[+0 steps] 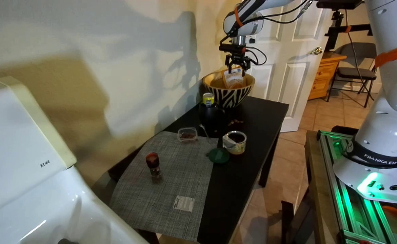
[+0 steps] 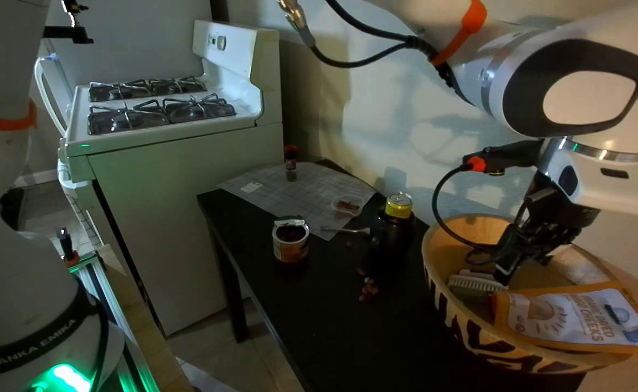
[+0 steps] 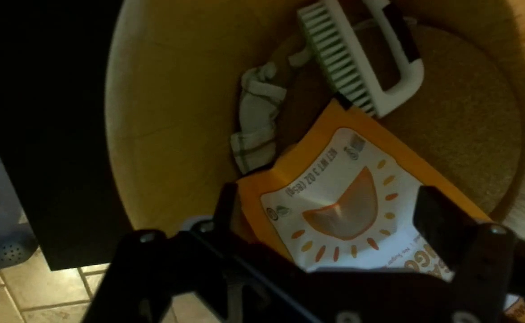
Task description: Remove the brush from the bowl
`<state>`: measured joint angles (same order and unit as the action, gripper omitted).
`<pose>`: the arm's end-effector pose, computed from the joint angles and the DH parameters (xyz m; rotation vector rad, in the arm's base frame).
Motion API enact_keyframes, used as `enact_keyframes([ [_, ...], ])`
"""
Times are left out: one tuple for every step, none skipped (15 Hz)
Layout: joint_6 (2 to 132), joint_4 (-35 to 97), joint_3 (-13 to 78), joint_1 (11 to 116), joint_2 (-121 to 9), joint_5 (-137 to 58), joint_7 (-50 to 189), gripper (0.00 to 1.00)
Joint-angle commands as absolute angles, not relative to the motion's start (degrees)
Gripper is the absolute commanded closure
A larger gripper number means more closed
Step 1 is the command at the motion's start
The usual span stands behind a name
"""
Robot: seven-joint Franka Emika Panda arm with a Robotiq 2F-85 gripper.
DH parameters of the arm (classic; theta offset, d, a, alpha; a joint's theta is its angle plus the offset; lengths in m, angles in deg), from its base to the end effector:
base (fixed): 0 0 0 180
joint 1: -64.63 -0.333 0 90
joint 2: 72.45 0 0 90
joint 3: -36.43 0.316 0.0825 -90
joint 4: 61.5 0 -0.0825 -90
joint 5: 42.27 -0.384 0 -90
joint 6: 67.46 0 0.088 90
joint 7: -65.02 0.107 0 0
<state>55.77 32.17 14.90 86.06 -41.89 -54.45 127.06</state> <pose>0.5265 -0.4347 0.3273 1.8279 -2.5497 0.0401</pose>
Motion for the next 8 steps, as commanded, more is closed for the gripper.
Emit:
enact_keyframes([
  [53.7, 24.4, 15.8, 86.7, -35.1, -58.6, 136.2, 0.00],
  [53.0, 22.9, 16.1, 86.9, -33.9, -59.8, 137.3, 0.00],
  [51.1, 21.3, 16.4, 87.2, -32.8, -60.8, 138.1, 0.00],
  [48.8, 20.3, 16.7, 87.6, -32.5, -61.2, 137.3, 0.00],
  [51.5, 24.0, 16.5, 87.1, -34.8, -59.3, 132.2, 0.00],
  [50.3, 22.9, 16.7, 87.2, -34.1, -59.5, 132.9, 0.00],
  [49.7, 22.1, 16.8, 87.3, -33.6, -59.7, 133.2, 0.00],
  [49.5, 21.7, 16.9, 87.4, -33.5, -59.8, 133.4, 0.00],
])
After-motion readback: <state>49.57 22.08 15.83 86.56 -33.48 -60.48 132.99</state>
